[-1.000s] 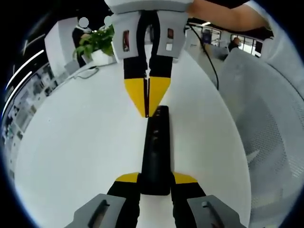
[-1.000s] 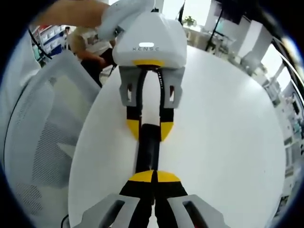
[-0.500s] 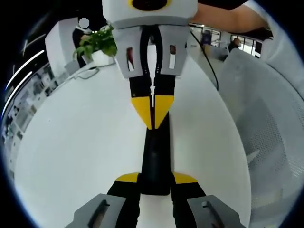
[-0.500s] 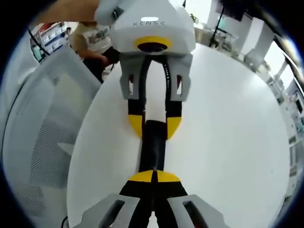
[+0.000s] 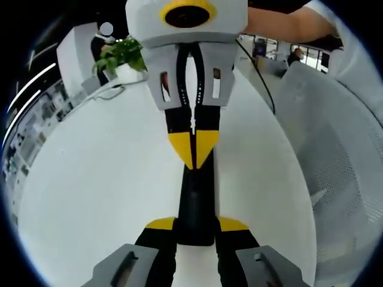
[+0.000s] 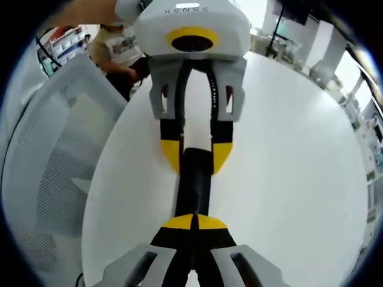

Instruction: Press the specified remote control buttons in sequence, fully releasing each button before pressing the next.

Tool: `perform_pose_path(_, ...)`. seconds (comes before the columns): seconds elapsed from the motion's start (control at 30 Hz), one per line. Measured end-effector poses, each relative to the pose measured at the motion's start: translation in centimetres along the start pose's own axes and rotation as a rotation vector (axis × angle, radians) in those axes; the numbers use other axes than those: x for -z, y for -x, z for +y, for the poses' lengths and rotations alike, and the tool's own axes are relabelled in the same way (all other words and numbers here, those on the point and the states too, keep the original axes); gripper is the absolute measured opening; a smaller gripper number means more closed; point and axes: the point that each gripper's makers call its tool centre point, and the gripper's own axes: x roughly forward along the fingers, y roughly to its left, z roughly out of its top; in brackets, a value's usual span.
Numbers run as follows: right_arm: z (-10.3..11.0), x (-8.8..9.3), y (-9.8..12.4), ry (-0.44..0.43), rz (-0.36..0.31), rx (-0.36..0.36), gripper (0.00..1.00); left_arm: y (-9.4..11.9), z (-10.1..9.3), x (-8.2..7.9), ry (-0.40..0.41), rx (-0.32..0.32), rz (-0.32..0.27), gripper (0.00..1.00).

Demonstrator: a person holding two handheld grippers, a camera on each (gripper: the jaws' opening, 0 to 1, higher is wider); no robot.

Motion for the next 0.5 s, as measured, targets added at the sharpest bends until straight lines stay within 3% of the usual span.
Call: perform_pose_path(0.5,0.04,-0.01,-0.21,0.013,0.009,-0.006,0.00,0.00,0.01,0.03,0.003,0.001,0.000,0.24)
